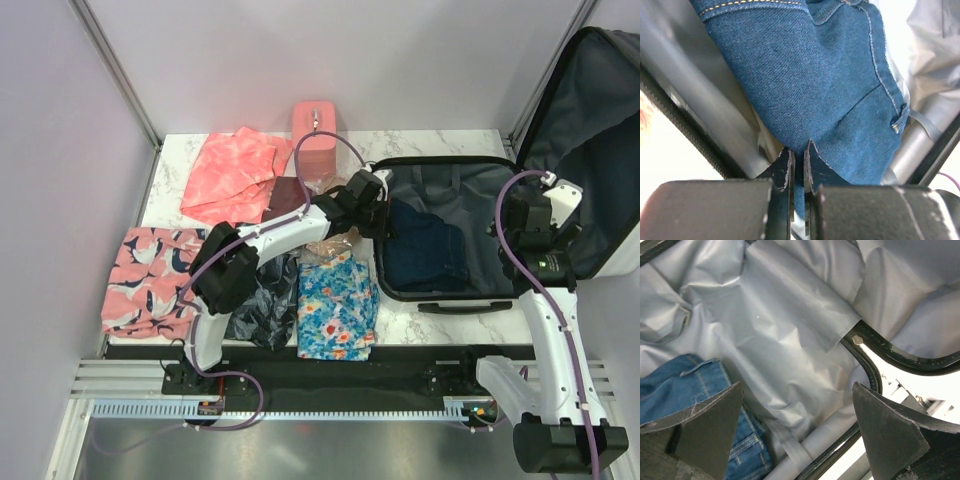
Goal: Pack the luggage
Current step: Place the clothes in the luggage.
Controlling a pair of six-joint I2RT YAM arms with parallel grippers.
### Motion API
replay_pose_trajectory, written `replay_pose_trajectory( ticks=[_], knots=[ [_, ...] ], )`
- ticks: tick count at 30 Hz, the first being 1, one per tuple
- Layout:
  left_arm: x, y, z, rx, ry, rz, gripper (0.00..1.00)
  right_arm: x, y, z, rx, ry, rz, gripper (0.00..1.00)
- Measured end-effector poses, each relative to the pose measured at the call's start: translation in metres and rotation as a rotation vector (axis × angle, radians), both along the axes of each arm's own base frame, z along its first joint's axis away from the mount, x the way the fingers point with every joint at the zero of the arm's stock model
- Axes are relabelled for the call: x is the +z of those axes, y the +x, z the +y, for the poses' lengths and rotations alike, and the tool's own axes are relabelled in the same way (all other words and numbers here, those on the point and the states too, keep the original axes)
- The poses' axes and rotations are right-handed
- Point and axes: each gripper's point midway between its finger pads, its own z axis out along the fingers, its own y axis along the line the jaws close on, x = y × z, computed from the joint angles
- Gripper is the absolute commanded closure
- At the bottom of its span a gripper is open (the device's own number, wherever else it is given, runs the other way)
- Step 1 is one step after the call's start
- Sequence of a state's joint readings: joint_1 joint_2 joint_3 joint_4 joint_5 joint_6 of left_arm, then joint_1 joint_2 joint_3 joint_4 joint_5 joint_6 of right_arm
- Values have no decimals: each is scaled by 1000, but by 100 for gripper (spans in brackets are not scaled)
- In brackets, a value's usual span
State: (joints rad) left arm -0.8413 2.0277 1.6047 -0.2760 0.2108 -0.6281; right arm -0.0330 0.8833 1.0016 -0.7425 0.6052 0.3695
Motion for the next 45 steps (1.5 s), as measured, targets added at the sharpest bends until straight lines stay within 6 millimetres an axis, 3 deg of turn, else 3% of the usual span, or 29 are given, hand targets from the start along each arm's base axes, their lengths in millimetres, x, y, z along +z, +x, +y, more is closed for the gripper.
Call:
replay_pose_trajectory(
  ticks=[6,23,34,45],
  knots=[
    [-11,14,-2,9,51,-1,98,2,1,8,50,3,-6,2],
    [-28,46,-12,119,124,-4,98,-20,3,16,108,14,72,2],
    [-25,81,5,252,113,-17,98,-29,9,16,113,9,110,2],
    [-18,123,1,341,42,-22,98,-40,29,17,118,20,153,2]
  ],
)
